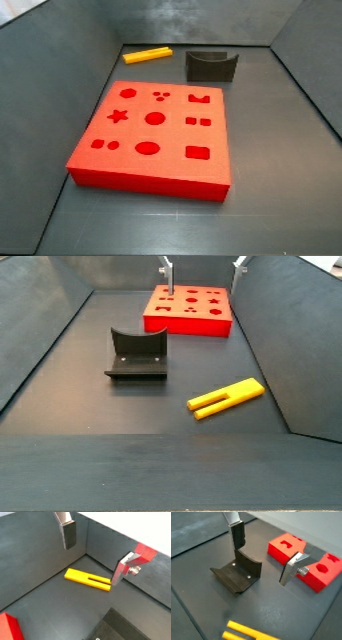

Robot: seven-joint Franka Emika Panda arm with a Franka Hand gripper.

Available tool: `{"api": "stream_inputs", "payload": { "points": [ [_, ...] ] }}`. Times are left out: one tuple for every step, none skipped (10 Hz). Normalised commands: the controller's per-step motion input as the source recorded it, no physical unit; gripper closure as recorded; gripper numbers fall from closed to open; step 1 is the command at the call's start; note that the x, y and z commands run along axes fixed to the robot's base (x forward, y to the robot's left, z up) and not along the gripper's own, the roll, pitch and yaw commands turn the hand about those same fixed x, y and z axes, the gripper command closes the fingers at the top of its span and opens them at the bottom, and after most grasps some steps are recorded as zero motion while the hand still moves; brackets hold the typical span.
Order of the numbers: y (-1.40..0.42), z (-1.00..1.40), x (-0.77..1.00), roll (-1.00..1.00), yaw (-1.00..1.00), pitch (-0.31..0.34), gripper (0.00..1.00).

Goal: Pick up the square-circle object. Move up. Place the square-circle object on the fixture. Regrasp the square-circle object. Rotate the square-circle object. Move to above the board. Insert the square-circle object.
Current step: Pick up the square-circle object.

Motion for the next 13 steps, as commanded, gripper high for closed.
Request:
{"api": "stream_inputs", "payload": {
  "points": [
    [0.04, -0.29, 0.0, 0.0, -0.93, 0.07, 0.0],
    [0.0, -0.35, 0.0, 0.0, -0.99, 0.093, 0.0],
    [0.0, -0.39, -0.03, 0.0, -0.98, 0.1, 0.0],
    [0.0, -0.42, -0.12, 0.0, -0.93, 0.076, 0.0],
    [0.11, -0.56, -0.27, -0.03, -0.83, 0.094, 0.0],
    [0.35, -0.81, -0.54, -0.13, -0.58, 0.066, 0.0],
    [0.6, -1.0, -0.83, -0.06, -0.24, -0.044, 0.0],
    [0.65, -1.0, -0.84, -0.04, -0.19, -0.051, 0.0],
    [0.65, -1.0, -0.65, -0.03, -0.19, -0.093, 0.0],
    [0.28, -0.86, -0.1, -0.05, -0.61, -0.13, 0.0],
    [0.01, -0.68, 0.19, -0.06, -0.86, -0.146, 0.0],
    [0.02, -0.65, 0.21, -0.08, -0.83, -0.163, 0.0],
    [0.11, -0.55, 0.27, -0.15, -0.74, -0.219, 0.0]
  ]
}}
